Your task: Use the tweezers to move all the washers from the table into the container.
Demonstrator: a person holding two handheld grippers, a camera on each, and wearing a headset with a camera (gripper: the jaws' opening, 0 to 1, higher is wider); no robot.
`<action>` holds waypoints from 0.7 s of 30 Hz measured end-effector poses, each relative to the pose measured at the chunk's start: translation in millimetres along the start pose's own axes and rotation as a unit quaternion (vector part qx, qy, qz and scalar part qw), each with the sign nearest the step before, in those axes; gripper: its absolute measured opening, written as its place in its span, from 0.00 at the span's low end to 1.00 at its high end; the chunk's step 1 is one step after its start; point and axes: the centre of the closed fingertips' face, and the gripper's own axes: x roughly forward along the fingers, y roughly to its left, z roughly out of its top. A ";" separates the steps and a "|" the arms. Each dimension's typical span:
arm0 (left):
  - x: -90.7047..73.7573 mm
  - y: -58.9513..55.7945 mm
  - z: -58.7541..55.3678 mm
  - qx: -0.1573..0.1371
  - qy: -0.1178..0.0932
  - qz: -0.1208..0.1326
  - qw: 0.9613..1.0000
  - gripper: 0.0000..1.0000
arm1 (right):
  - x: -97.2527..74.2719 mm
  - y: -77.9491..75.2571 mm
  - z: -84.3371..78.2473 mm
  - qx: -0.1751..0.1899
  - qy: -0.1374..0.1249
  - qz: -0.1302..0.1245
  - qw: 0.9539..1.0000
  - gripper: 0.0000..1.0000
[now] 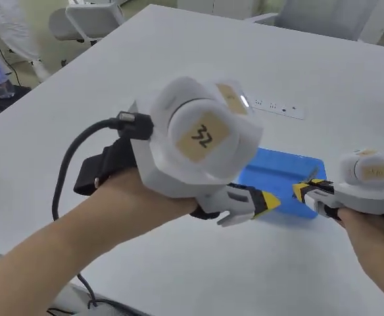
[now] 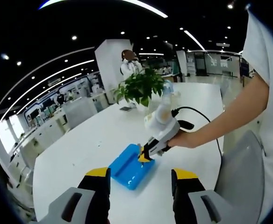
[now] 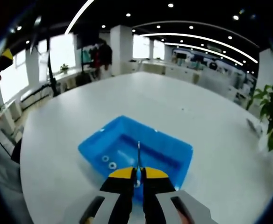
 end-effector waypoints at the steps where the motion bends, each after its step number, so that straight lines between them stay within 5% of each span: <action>1: 0.0 0.4 -0.4 0.001 0.001 0.001 1.000 0.51 | 1.7 -1.1 -1.9 -0.001 0.005 -0.003 1.000 0.03; 10: 0.2 0.6 0.4 -0.005 -0.002 0.002 1.000 0.54 | 0.8 -3.6 -2.1 0.008 0.013 -0.006 1.000 0.04; 15: 0.9 1.6 5.6 -0.005 -0.008 -0.004 1.000 0.55 | -11.3 -7.5 10.6 0.013 -0.009 -0.015 1.000 0.04; 21: 5.1 5.1 17.4 0.003 -0.020 -0.014 1.000 0.51 | -43.1 5.1 38.7 -0.050 -0.052 0.003 0.997 0.04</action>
